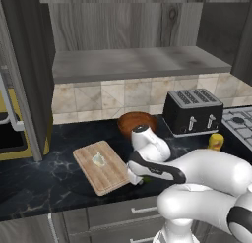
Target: Open the cabinet. Place the bowl and condiment on the counter. Then place the lime and garlic on the cutting board.
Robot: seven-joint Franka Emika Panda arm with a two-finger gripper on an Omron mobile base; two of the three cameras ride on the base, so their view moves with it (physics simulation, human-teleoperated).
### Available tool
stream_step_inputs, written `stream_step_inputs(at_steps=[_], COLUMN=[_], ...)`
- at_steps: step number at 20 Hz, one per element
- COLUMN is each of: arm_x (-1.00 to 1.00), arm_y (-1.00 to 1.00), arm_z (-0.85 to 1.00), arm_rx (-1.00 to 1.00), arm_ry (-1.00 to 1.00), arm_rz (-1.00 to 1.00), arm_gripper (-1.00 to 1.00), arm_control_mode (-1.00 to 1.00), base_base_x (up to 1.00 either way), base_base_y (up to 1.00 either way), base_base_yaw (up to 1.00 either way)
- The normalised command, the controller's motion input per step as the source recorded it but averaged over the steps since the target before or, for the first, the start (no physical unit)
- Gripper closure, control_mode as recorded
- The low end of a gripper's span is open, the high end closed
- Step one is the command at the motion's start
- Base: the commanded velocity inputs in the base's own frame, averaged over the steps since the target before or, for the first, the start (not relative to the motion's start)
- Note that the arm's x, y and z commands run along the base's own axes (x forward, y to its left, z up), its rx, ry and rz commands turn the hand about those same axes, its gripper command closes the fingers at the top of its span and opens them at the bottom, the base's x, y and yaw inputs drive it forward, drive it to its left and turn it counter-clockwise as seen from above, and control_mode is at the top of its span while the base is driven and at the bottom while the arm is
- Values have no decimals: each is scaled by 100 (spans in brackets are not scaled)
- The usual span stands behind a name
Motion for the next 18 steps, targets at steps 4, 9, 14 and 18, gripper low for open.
stream_step_inputs(at_steps=[4,9,14,18], arm_x=[0,0,0,-1], arm_y=[-6,-13,-22,-19], arm_z=[-26,-28,-26,-21], arm_rx=[0,0,0,0], arm_ry=[0,0,0,0], arm_rz=[6,6,5,5], arm_gripper=[-100,-100,-100,100], arm_control_mode=[-100,-100,-100,-100], base_base_x=[0,0,0,0], base_base_y=[0,0,0,0], base_base_yaw=[0,0,0,0])
